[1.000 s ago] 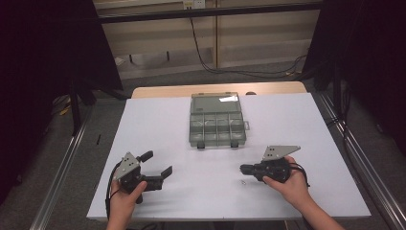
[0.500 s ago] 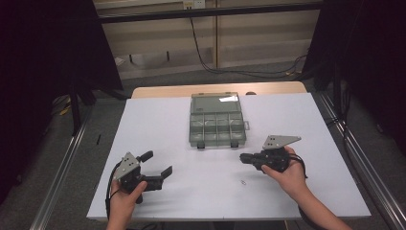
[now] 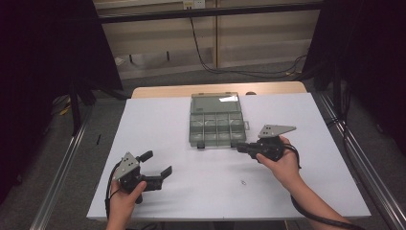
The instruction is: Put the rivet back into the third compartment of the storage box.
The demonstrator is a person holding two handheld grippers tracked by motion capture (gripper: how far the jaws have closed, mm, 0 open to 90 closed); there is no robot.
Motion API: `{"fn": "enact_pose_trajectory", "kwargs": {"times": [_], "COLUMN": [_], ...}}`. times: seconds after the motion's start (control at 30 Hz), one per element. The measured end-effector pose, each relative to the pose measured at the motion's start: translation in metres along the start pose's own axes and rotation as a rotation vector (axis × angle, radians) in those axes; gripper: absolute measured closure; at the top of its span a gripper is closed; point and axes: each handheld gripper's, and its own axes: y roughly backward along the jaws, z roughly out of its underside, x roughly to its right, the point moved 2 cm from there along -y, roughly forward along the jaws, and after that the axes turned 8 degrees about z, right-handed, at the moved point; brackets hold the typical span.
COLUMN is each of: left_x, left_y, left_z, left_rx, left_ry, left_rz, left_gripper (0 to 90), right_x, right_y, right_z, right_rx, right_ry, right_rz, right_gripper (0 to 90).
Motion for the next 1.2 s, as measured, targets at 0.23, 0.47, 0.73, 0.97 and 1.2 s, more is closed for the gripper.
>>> {"fn": "enact_pose_trajectory", "kwargs": {"times": [0.23, 0.47, 0.73, 0.97, 1.2], "left_x": [0.0, 0.0, 0.001, 0.001, 0.0], "left_y": [-0.001, 0.0, 0.0, 0.0, 0.0], "left_z": [0.0, 0.0, -0.001, -0.001, -0.001], "left_rx": [0.001, 0.004, 0.001, 0.004, 0.001], "left_ry": [-0.005, -0.008, -0.015, -0.017, -0.016], "left_rz": [0.009, 0.009, 0.014, 0.015, 0.015], "left_gripper": [4.1, 4.1, 4.1, 4.1, 4.1], "right_x": [0.007, 0.013, 0.018, 0.026, 0.035], "right_y": [-0.006, -0.015, -0.028, -0.037, -0.043], "right_z": [-0.011, -0.021, -0.029, -0.034, -0.036], "right_rx": [0.027, 0.027, 0.026, 0.028, 0.022], "right_ry": [-0.023, -0.033, -0.041, -0.06, -0.074], "right_rz": [0.015, 0.036, 0.066, 0.092, 0.113], "right_gripper": [87.3, 87.3, 87.3, 87.4, 87.3]}}
